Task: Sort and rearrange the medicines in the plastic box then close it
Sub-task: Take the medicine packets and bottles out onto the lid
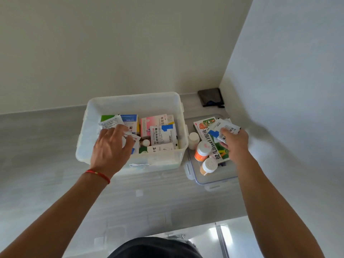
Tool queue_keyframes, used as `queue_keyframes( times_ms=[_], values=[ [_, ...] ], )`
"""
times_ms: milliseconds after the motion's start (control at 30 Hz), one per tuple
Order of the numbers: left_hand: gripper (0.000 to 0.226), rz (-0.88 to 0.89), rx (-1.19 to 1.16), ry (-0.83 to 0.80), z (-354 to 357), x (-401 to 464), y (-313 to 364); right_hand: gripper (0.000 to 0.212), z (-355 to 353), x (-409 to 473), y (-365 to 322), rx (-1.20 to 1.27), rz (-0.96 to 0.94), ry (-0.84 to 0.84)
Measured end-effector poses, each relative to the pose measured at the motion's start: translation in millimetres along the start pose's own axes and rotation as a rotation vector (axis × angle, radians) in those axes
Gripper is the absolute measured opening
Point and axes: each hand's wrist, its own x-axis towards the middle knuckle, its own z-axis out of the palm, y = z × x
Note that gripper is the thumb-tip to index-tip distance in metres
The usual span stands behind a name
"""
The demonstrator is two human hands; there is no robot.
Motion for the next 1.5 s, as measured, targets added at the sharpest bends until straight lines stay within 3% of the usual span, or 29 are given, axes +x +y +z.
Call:
queue_keyframes(
  times_ms=[100,267,367,433,500,600,667,733,800,867,967,1133,1200,1333,1400,1500],
  values=[
    [0.021,-0.027,-0.002,-0.001,3.1,2.1,3.1,0.028,14.8,16.6,2.5,-0.103,-0.033,-0.035],
    [0.016,-0.075,-0.058,0.034,3.0,3.1,4.2,0.037,26.4,42.5,6.1,-0.51,-0.158,-0.026],
    [0.02,-0.127,-0.126,0.095,-6.8,8.7,-4.0,0.063,27.9,49.5,13.4,-0.908,-0.26,-0.01],
    [0.023,-0.12,-0.059,0.142,-17.0,11.7,-14.2,0.069,28.4,43.5,9.3,-1.06,-0.363,0.059],
    [0.024,-0.067,0.027,0.173,-24.9,11.4,-26.9,0.057,31.7,27.3,-7.3,-0.927,-0.505,0.064],
    [0.032,-0.018,0.06,0.173,-26.2,9.7,-42.9,0.034,44.5,-18.2,-41.8,-0.537,-0.86,0.007],
    [0.038,-0.037,0.03,0.16,-23.5,11.8,-46.7,0.022,64.1,-62.5,-60.5,-0.374,-1.029,-0.122],
    [0.041,-0.051,0.009,0.16,-21.2,12.9,-46.2,0.015,92.2,-102.8,-65.0,-0.405,-1.108,-0.392],
    [0.041,-0.051,-0.019,0.206,-20.7,11.3,-47.0,0.027,128.9,-130.0,-55.5,-0.626,-1.13,-0.683],
    [0.043,-0.078,-0.064,0.258,-22.2,8.7,-49.2,0.058,168.2,-145.5,-40.3,-0.947,-1.132,-0.872],
    [0.048,-0.15,-0.12,0.301,-24.6,8.5,-50.5,0.094,213.6,-155.9,-17.8,-1.366,-1.252,-0.938],
    [0.046,-0.162,-0.146,0.294,-24.6,8.0,-50.4,0.094,251.0,-161.3,-2.5,-1.647,-1.294,-0.98],
    [0.046,-0.163,-0.154,0.302,-23.8,7.9,-51.6,0.087,253.4,-162.5,-5.1,-1.649,-1.378,-0.915],
    [0.048,-0.17,-0.171,0.313,-21.6,7.5,-52.9,0.042,246.0,-161.6,-8.4,-1.347,-1.535,-0.906],
    [0.05,-0.169,-0.169,0.322,-20.9,7.5,-53.5,0.038,241.6,-160.8,-10.5,-1.181,-1.49,-0.856],
    [0.052,-0.167,-0.167,0.331,-20.2,7.9,-54.9,0.039,227.1,-154.7,-20.3,-1.013,-1.362,-0.65]
  ],
)
